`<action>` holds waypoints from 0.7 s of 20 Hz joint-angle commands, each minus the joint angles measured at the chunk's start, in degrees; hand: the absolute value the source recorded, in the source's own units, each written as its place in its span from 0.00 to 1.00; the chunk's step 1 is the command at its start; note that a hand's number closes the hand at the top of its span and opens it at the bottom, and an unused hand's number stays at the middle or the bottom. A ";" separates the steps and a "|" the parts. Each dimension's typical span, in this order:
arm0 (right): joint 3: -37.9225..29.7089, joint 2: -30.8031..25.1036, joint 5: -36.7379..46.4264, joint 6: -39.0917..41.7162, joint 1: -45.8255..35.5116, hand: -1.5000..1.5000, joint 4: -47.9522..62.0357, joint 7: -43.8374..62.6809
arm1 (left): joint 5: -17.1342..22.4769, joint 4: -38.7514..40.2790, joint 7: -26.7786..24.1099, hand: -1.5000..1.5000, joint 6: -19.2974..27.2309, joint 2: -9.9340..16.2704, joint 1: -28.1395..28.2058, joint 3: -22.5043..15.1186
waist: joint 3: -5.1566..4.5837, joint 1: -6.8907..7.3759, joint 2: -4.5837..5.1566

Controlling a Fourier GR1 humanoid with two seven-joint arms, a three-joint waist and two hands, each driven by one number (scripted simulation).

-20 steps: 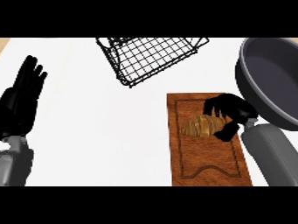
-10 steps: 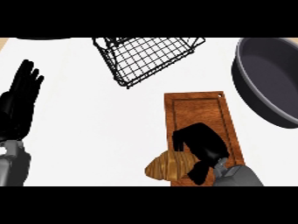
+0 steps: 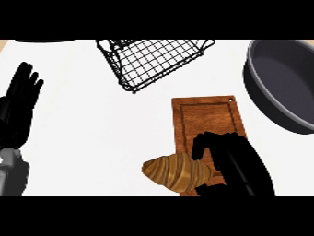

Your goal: Pick the croissant from the cutting board and place it in the pot

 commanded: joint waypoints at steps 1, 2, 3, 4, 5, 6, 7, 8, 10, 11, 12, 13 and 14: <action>-7.10 1.03 0.32 -3.60 -2.91 1.00 -8.42 2.59 | -0.03 1.07 -1.93 0.50 -0.29 -0.70 0.36 -0.17 | -0.01 0.33 0.27; -5.82 1.04 2.77 -3.72 -2.04 1.00 -12.31 4.96 | -0.20 -1.18 1.29 0.50 0.95 -0.65 -1.10 -0.38 | 0.01 0.20 0.02; -6.67 1.01 3.40 -4.44 -2.52 1.00 -13.83 5.19 | -1.45 0.71 0.20 0.50 1.35 -1.02 -0.95 -0.90 | 0.00 0.16 0.18; -8.89 0.74 1.47 -5.23 -0.53 1.00 -14.12 4.22 | -0.45 0.65 -2.09 0.50 -0.10 -0.98 1.38 -0.33 | 0.01 0.68 0.30; -13.79 0.04 -1.80 -4.68 -2.36 1.00 -13.94 3.17 | -1.44 0.18 -0.53 0.50 0.40 -1.24 -0.42 -1.73 | 0.04 0.74 0.39; -11.71 1.46 1.19 -4.32 -3.13 1.00 -17.28 7.12 | 0.09 1.74 0.20 0.50 -0.01 0.52 -2.73 0.96 | 0.00 0.58 0.33; -14.66 1.17 -2.25 -4.36 -1.82 1.00 -17.49 5.83 | 0.95 1.21 -0.94 0.50 -1.59 0.25 -0.89 0.53 | 0.02 0.88 0.38; -18.84 -0.83 -2.33 -3.27 -5.51 1.00 -17.02 5.99 | -0.43 1.57 -1.42 0.50 -0.16 -0.97 -0.70 -0.35 | 0.01 1.00 0.43; -21.79 -2.12 -2.90 -3.63 -6.25 1.00 -14.77 5.26 | 0.37 -1.00 2.68 0.50 -0.23 0.34 -1.77 0.57 | 0.03 1.27 0.41; -29.18 -3.67 -9.41 -3.11 -8.40 1.00 -12.54 3.07 | -1.66 -0.21 0.55 0.50 0.65 -1.61 -0.86 -1.81 | 0.05 1.23 0.49; -27.89 -3.35 -8.69 -2.12 -6.77 1.00 -15.32 5.23 | -1.65 -2.81 0.43 0.50 0.74 -2.36 1.28 -2.25 | 0.03 1.26 0.39; -32.26 -4.45 -11.26 -1.85 -14.22 1.00 -8.42 5.55 | 0.03 -1.59 0.99 0.50 -1.23 -0.36 -0.29 -0.63 | 0.02 1.56 0.49; -33.35 -4.88 -13.42 -4.24 -8.30 1.00 -7.40 0.03 | -2.41 5.21 -4.24 0.50 1.01 -2.19 -2.45 -0.56 | 0.03 1.02 0.57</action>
